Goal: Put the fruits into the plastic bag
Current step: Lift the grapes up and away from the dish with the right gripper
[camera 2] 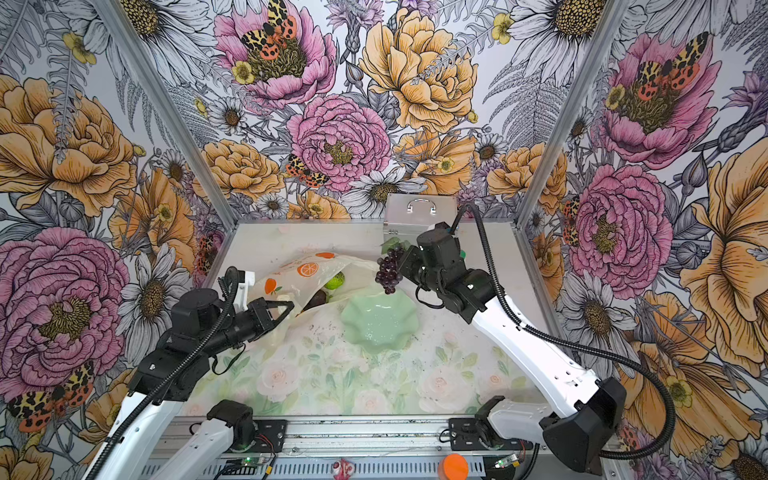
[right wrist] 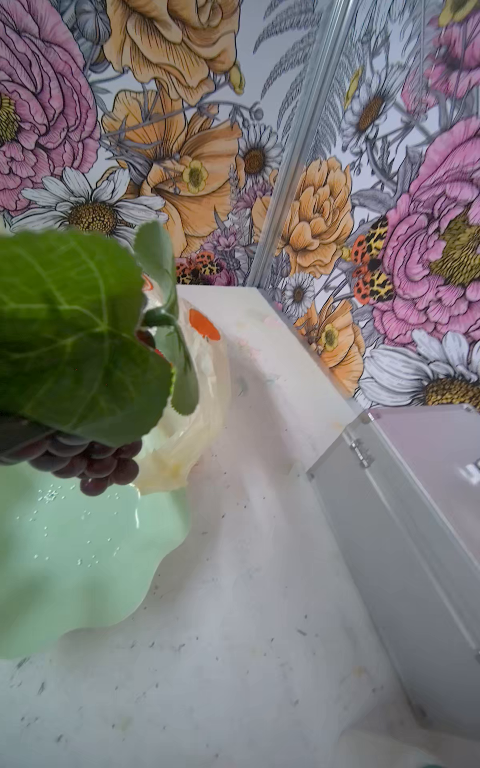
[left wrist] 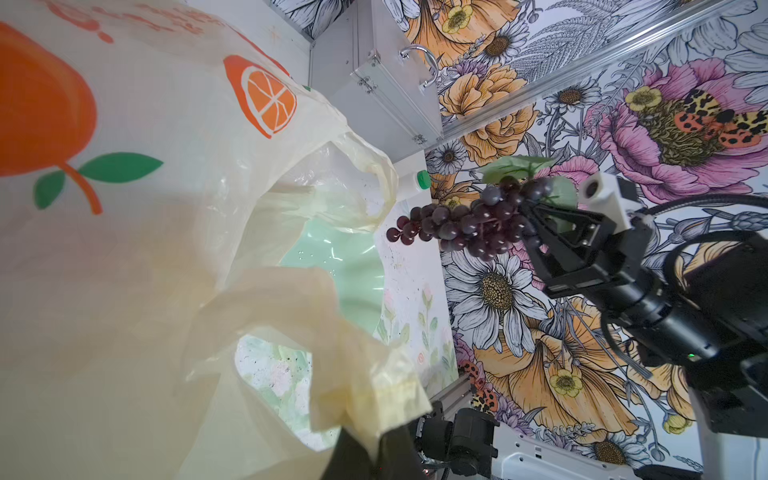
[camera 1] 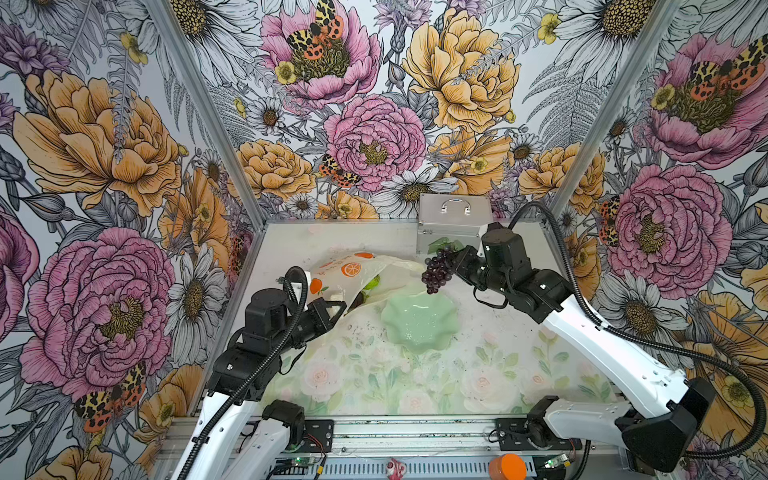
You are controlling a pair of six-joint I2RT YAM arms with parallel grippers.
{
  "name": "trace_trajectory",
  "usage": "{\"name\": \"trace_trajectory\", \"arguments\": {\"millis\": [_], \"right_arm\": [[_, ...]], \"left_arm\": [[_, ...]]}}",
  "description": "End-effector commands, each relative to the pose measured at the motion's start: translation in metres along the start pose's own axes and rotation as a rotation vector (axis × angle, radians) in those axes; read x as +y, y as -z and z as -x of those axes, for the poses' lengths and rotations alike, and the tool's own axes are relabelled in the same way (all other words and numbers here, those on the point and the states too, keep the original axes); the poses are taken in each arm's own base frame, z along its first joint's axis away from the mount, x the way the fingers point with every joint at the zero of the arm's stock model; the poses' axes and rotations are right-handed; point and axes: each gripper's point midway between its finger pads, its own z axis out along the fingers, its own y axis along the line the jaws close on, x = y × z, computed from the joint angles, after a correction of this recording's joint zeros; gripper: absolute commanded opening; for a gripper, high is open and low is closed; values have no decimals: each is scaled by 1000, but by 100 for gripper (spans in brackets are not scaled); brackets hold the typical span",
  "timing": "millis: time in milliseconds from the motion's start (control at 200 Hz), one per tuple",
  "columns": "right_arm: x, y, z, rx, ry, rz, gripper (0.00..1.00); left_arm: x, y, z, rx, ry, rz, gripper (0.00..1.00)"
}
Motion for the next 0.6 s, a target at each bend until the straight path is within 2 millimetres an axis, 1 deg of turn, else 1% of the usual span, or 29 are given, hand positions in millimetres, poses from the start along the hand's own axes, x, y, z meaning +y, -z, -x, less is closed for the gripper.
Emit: {"name": "trace_trajectory", "arguments": {"millis": [0,115,200,300,435,595], "right_arm": [[46,29,24,-60,58,133,21],[81,44,40,-89,116,213,21],[105,51,49,-99,152,268,21],[129,54,57,-99,188,321,21],[153,50,61,-87,218,363,20],[169,39,57,-61,239,391,20]], "left_arm": [[-9,4,8,-25,-52,-1,0],[-9,3,10,-28,-57,7,0],[-8,1,10,-26,-60,12,0],[-8,0,11,-25,-63,16,0],[-9,-1,12,-26,-66,19,0],[-10,-2,15,-30,-63,24,0]]}}
